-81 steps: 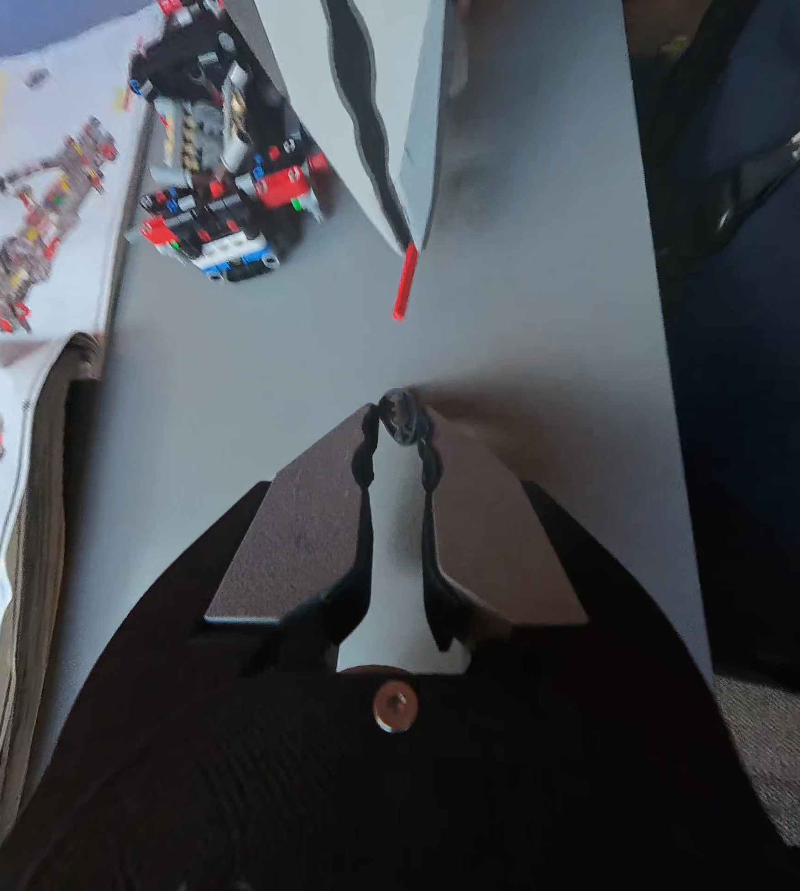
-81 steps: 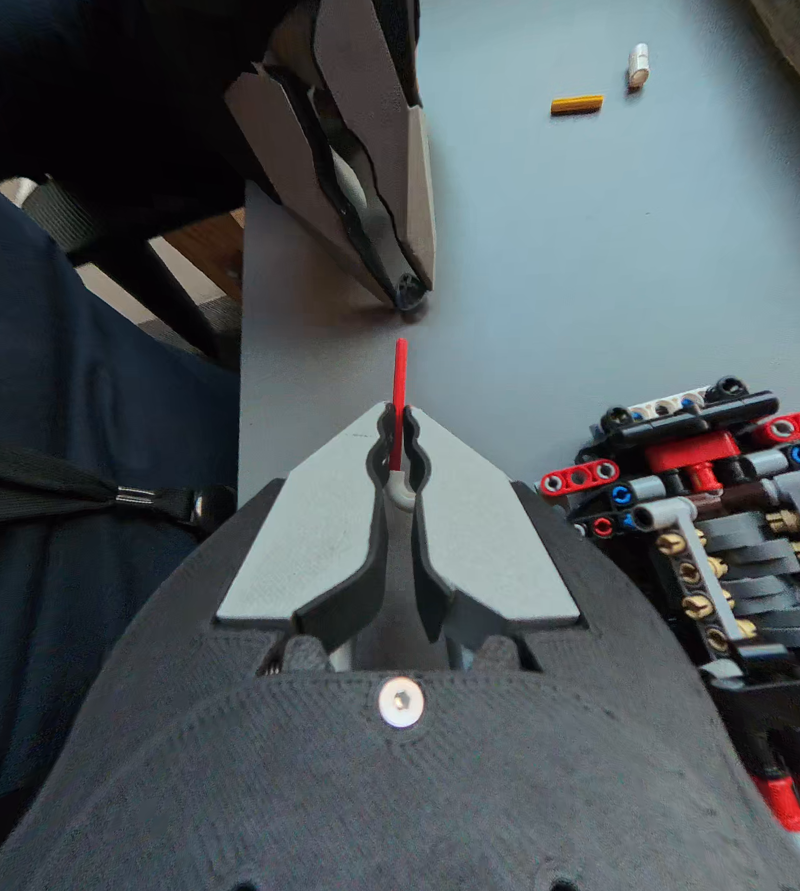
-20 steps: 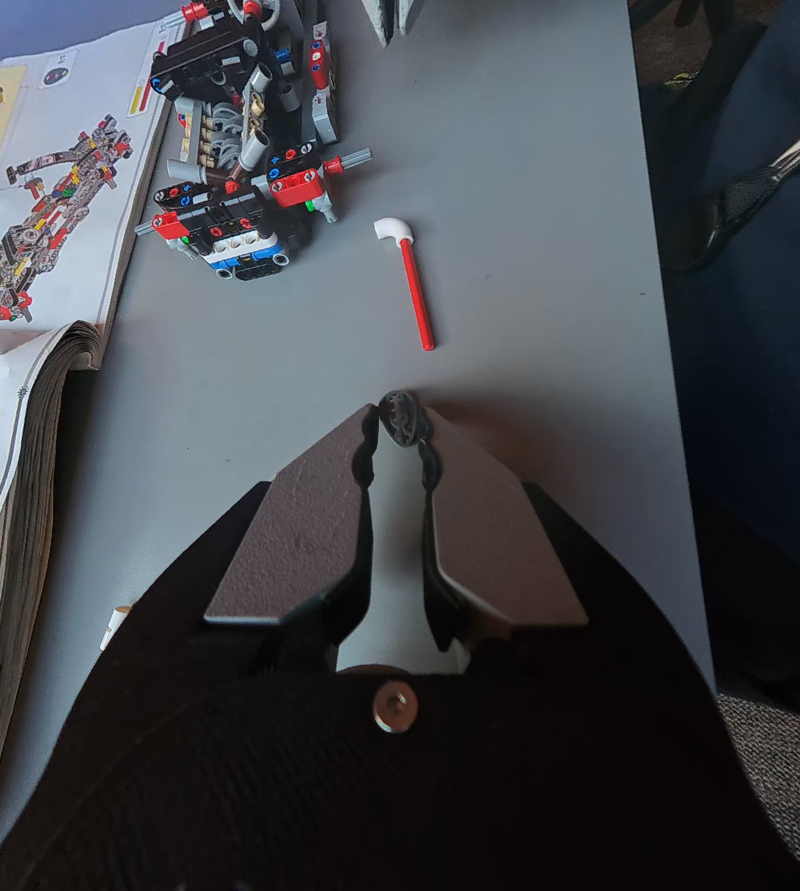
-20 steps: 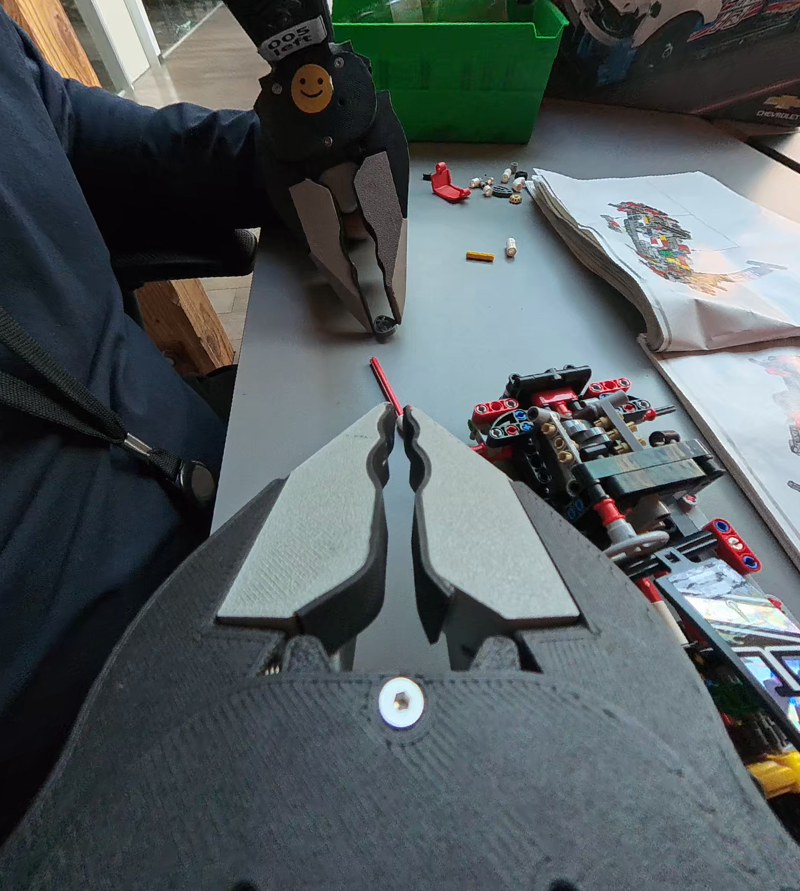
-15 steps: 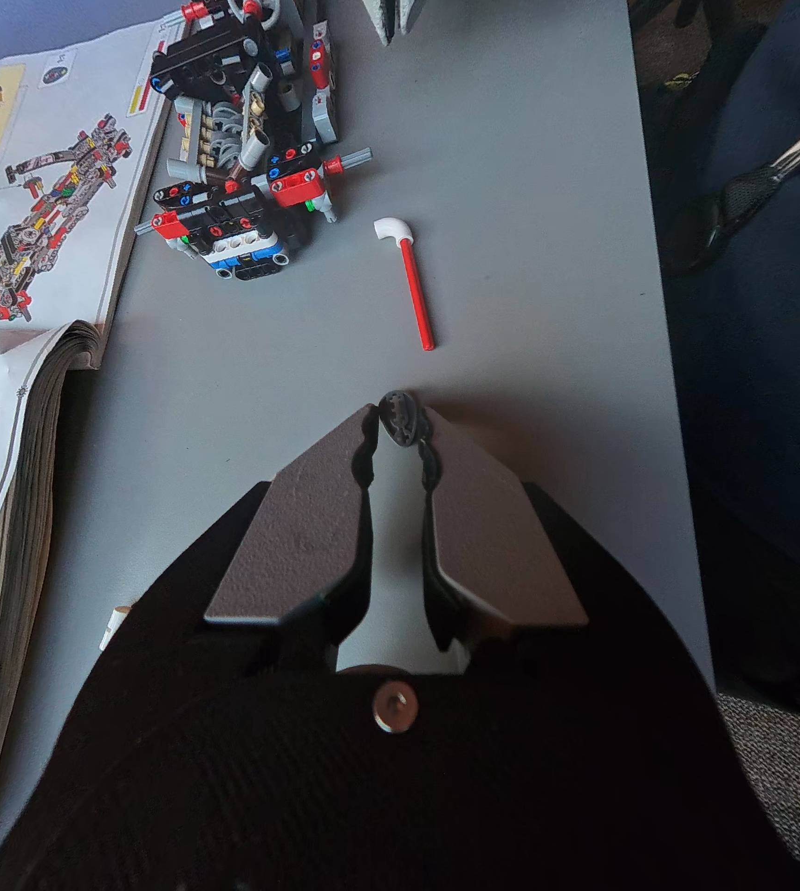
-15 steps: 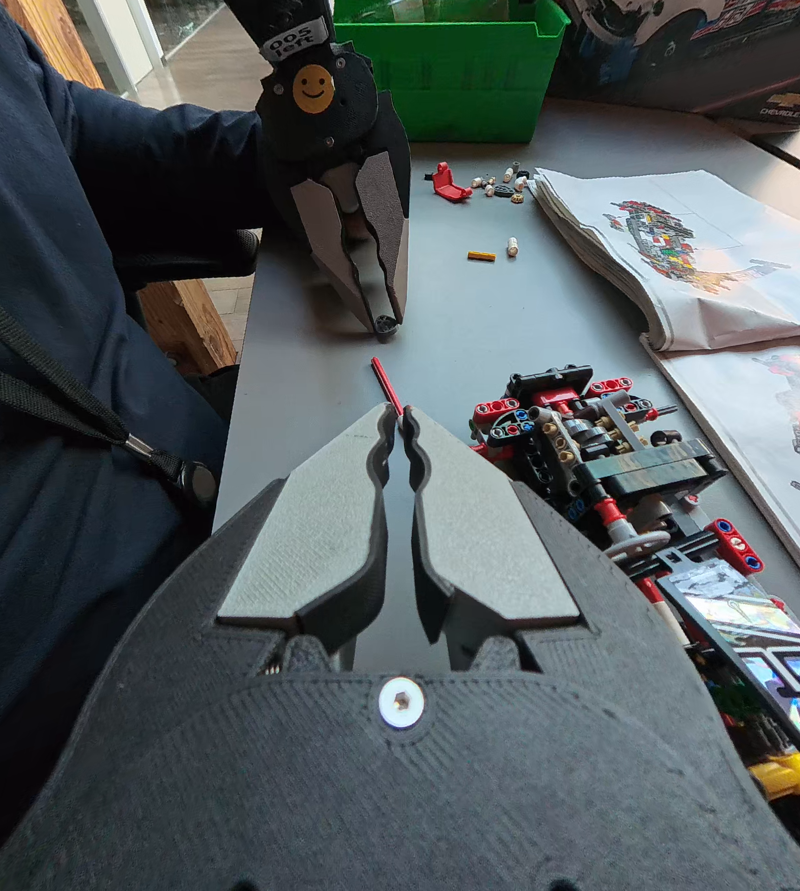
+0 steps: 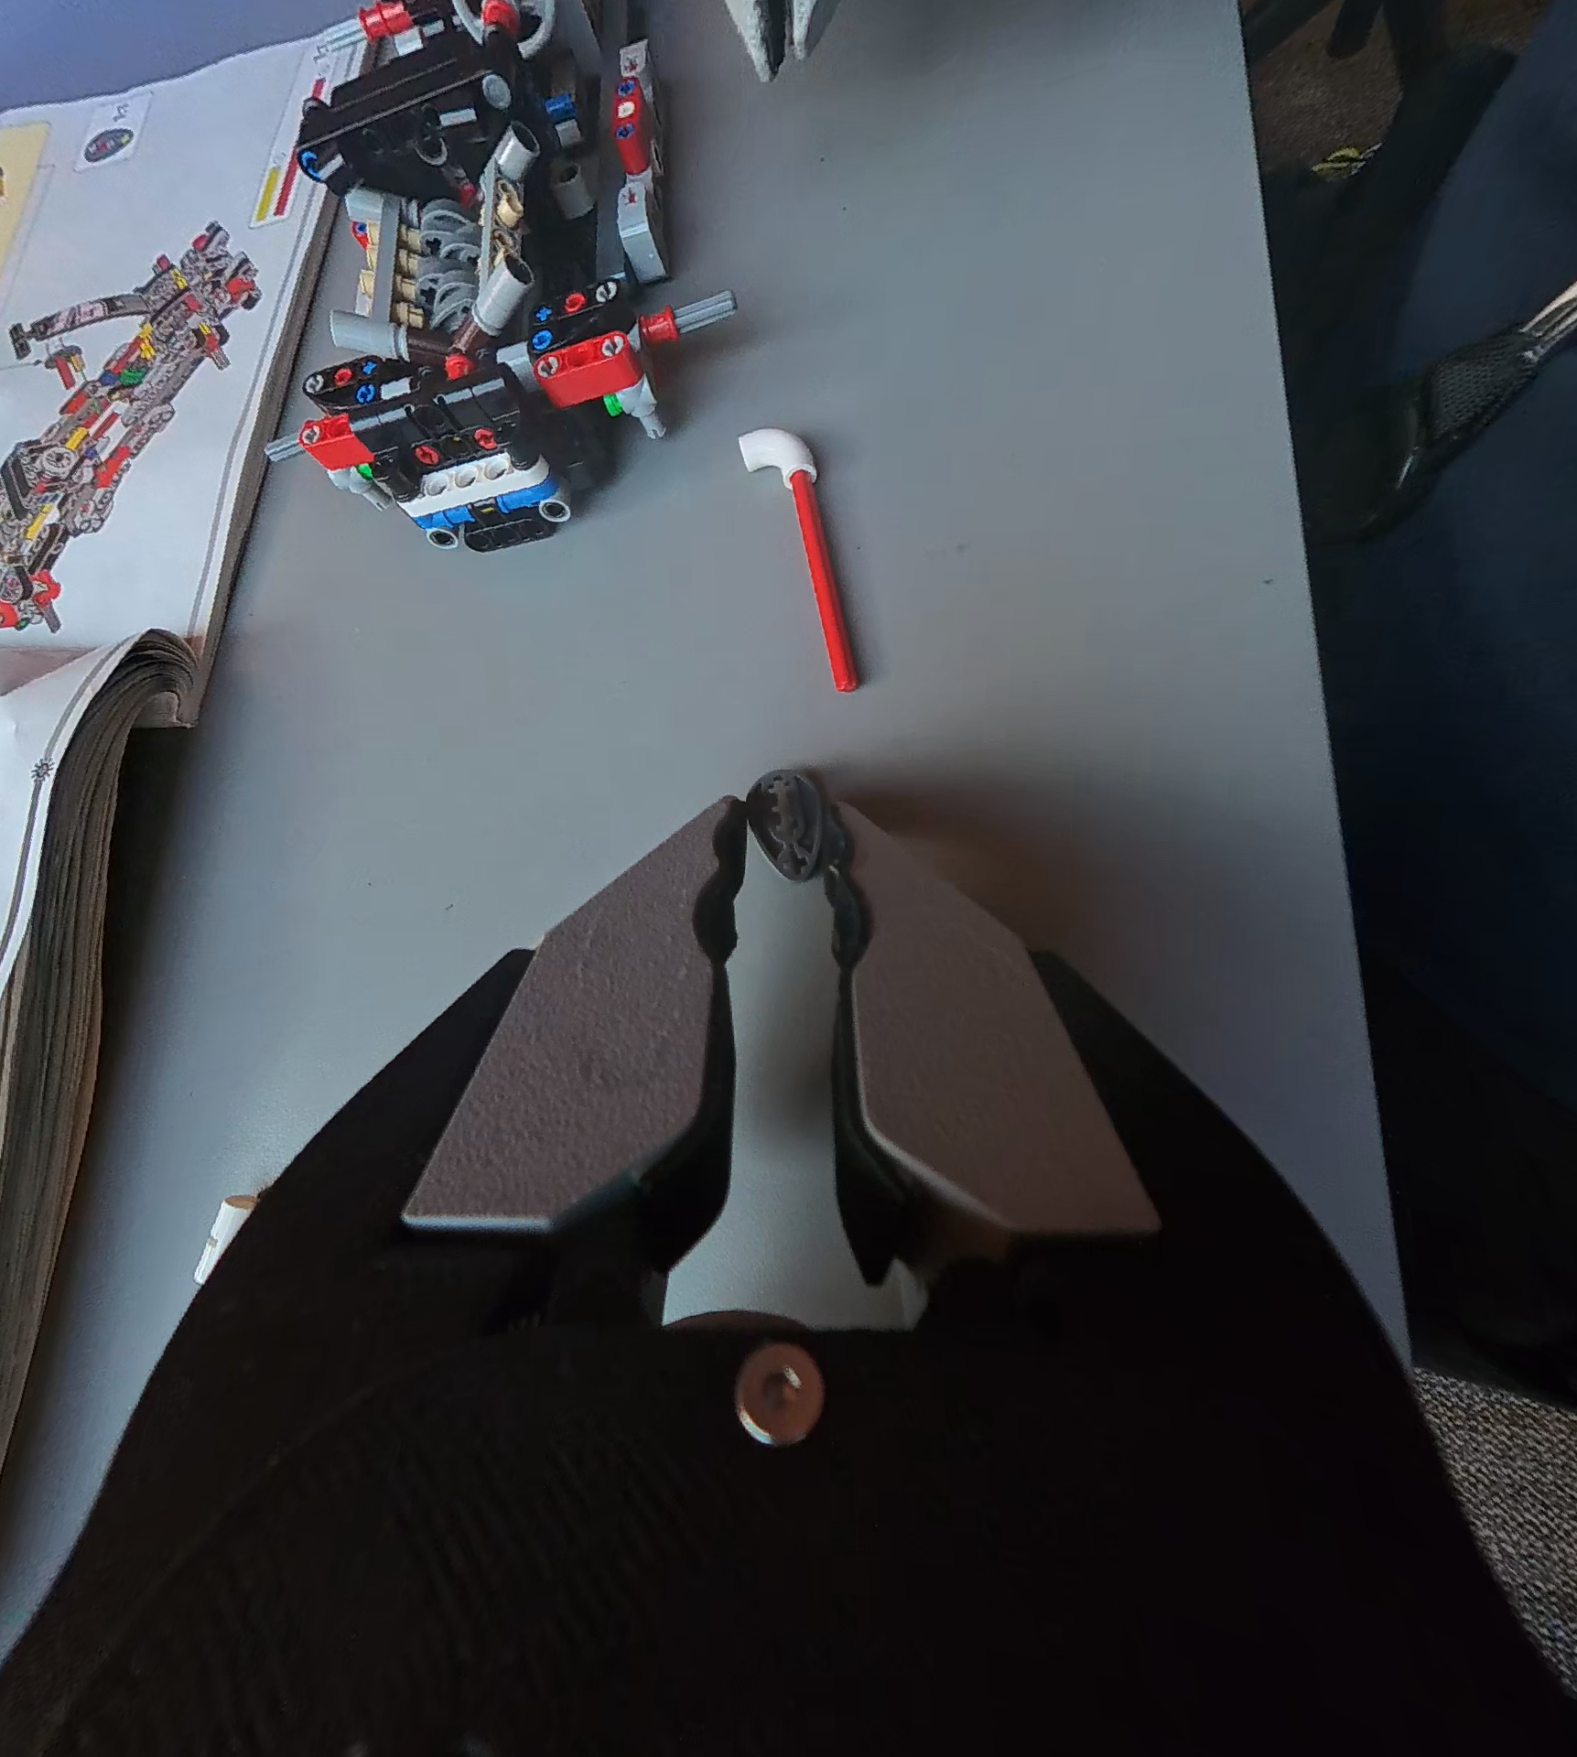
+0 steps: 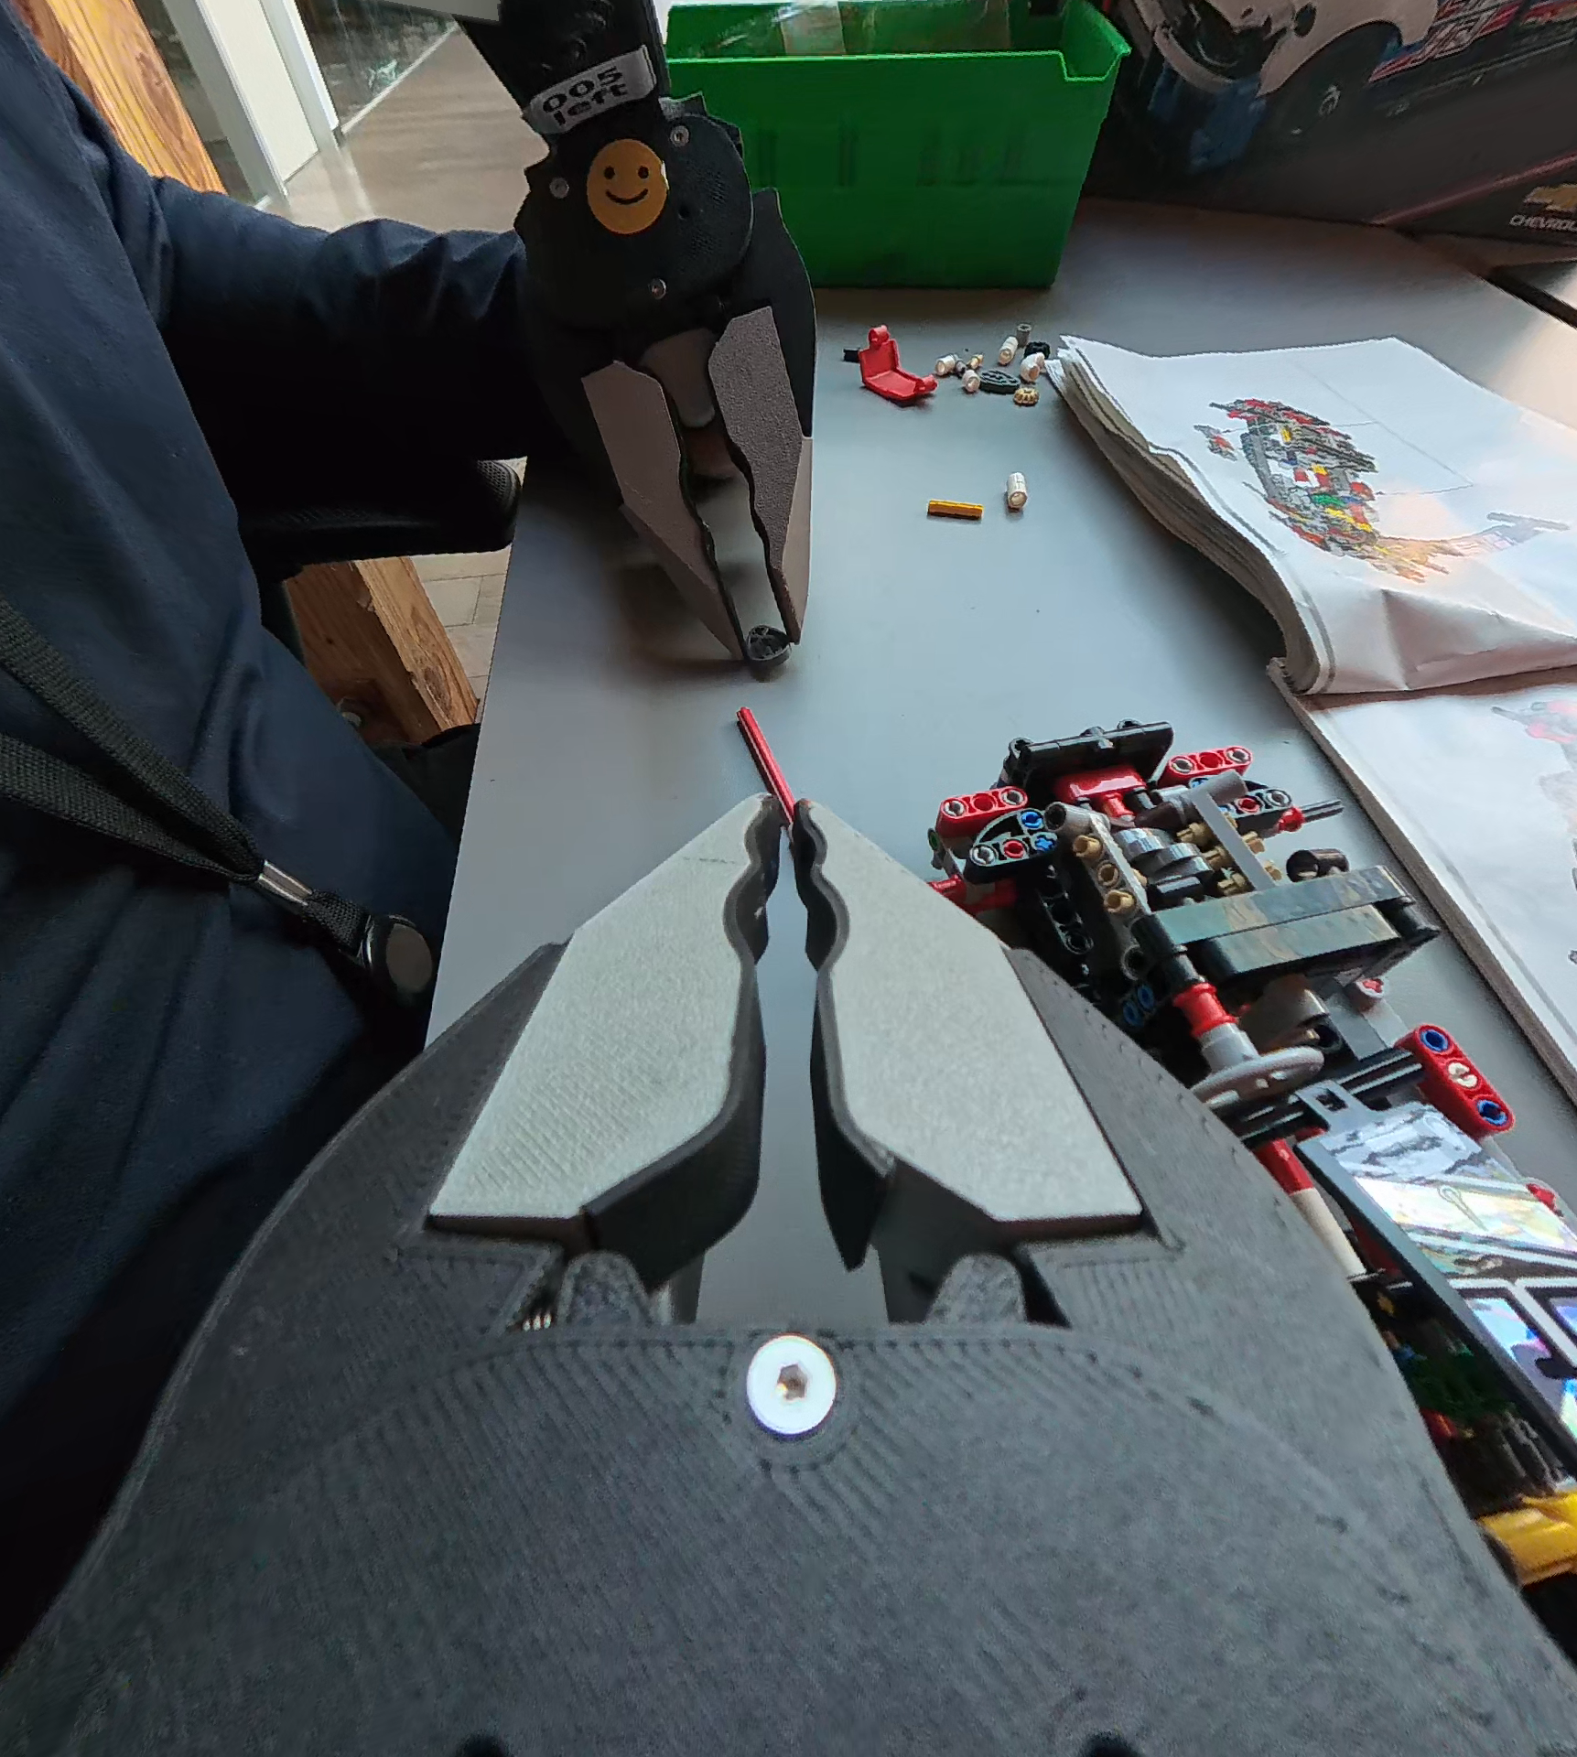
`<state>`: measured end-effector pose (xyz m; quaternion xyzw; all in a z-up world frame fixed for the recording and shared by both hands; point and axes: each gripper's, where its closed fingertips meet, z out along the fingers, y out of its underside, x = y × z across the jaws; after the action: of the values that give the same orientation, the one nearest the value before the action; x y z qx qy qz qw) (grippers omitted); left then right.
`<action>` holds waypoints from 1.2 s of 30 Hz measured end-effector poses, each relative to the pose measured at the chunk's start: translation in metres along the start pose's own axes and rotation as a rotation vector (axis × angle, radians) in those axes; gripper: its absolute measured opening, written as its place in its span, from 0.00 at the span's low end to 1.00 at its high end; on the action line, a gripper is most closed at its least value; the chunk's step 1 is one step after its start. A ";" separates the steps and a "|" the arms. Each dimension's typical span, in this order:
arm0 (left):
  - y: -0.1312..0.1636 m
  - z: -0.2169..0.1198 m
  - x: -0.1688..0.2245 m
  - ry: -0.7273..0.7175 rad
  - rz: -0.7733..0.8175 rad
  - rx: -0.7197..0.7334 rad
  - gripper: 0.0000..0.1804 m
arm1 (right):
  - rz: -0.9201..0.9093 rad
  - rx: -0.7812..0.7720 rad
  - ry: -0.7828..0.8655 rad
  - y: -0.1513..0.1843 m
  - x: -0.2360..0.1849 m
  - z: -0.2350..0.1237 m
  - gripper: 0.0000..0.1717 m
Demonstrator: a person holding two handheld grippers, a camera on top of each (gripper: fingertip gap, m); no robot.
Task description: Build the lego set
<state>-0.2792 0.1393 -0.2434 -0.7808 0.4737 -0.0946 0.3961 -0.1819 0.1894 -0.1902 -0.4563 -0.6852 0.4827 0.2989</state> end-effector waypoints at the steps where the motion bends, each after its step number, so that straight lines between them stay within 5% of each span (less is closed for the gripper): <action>1: 0.000 0.000 0.000 0.000 0.000 0.000 0.07 | 0.000 0.000 -0.001 0.000 0.000 0.000 0.00; 36: 0.002 0.000 -0.003 0.010 -0.055 -0.006 0.08 | 0.008 -0.011 -0.017 0.001 -0.001 0.001 0.00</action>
<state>-0.2824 0.1414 -0.2440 -0.7944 0.4544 -0.1080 0.3884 -0.1819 0.1883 -0.1918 -0.4563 -0.6886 0.4840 0.2887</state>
